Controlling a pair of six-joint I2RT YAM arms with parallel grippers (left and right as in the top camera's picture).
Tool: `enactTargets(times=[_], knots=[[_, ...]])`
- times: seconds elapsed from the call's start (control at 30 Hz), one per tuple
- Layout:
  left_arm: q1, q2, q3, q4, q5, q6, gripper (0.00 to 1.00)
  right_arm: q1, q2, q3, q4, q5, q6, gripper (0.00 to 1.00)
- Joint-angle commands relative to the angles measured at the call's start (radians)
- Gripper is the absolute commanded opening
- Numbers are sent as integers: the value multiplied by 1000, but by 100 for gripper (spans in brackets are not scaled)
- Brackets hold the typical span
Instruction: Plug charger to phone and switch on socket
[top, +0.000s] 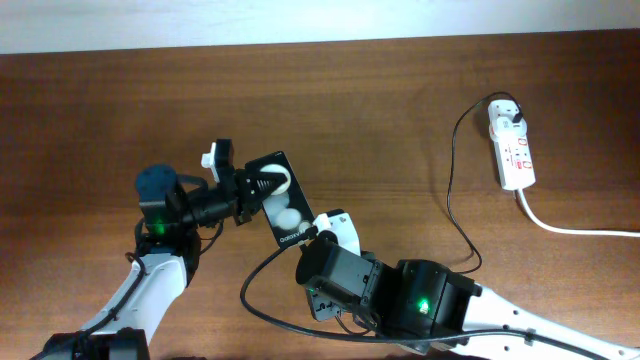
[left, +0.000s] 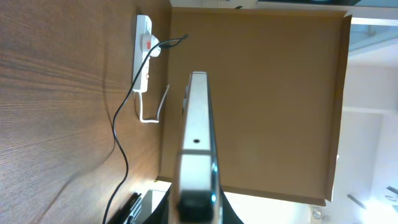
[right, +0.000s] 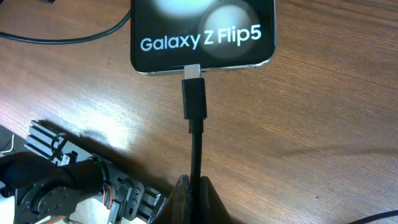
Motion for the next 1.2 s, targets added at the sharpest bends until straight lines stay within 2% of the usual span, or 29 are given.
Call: enactTargets(times=[0.0,0.73,1.17], knots=[[-1,-2,12,6,18,-4,0,5,-17,-9,4,19,8,4],[-1,-2,12,6,14,-69,0,5,-12,-9,-12,1,8,4],[-1,-2,12,6,27,3,0,5,-12,-9,-17,0,8,4]])
